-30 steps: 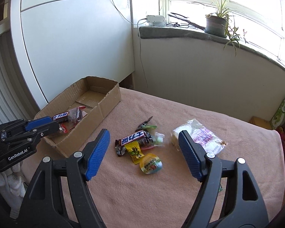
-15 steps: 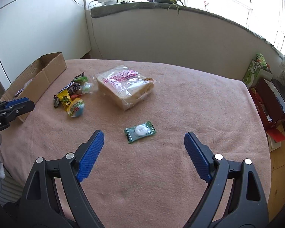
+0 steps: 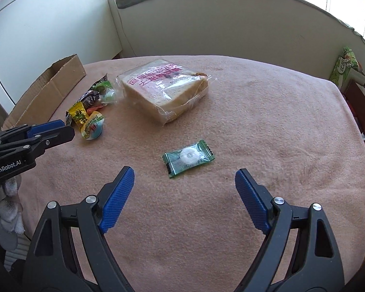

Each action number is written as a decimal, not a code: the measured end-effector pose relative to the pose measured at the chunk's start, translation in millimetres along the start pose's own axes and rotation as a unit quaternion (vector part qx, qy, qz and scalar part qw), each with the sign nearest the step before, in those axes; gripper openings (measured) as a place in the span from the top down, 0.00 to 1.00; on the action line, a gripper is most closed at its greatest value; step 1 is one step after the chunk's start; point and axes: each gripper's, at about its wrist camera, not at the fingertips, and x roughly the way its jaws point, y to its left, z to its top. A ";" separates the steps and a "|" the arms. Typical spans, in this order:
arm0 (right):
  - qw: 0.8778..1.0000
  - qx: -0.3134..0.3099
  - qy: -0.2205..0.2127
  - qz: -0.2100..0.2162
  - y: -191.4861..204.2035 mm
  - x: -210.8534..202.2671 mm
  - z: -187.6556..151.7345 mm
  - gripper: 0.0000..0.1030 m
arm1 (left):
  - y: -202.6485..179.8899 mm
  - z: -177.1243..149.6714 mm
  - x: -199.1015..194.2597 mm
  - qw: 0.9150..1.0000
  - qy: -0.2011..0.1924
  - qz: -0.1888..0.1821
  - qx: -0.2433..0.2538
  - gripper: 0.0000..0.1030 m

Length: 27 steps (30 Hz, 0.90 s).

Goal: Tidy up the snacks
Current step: 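Move right tool to the green mint packet while left tool moves to the yellow jelly cup, then close right tool on the green mint packet while left tool closes on the yellow jelly cup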

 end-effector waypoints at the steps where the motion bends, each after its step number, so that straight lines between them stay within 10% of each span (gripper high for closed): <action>1: 1.000 -0.001 0.004 0.002 1.6 3.1 0.7 0.21 | -0.8 1.1 2.6 1.000 0.002 -0.002 0.002 0.64; 16: 1.000 0.005 0.026 -0.005 9.3 34.9 22.4 0.25 | -7.4 15.1 36.3 1.000 0.022 -0.012 0.015 0.64; 27: 0.998 -0.024 0.019 -0.048 15.7 36.4 21.6 0.52 | -13.6 11.2 39.7 0.998 0.016 0.001 0.053 0.65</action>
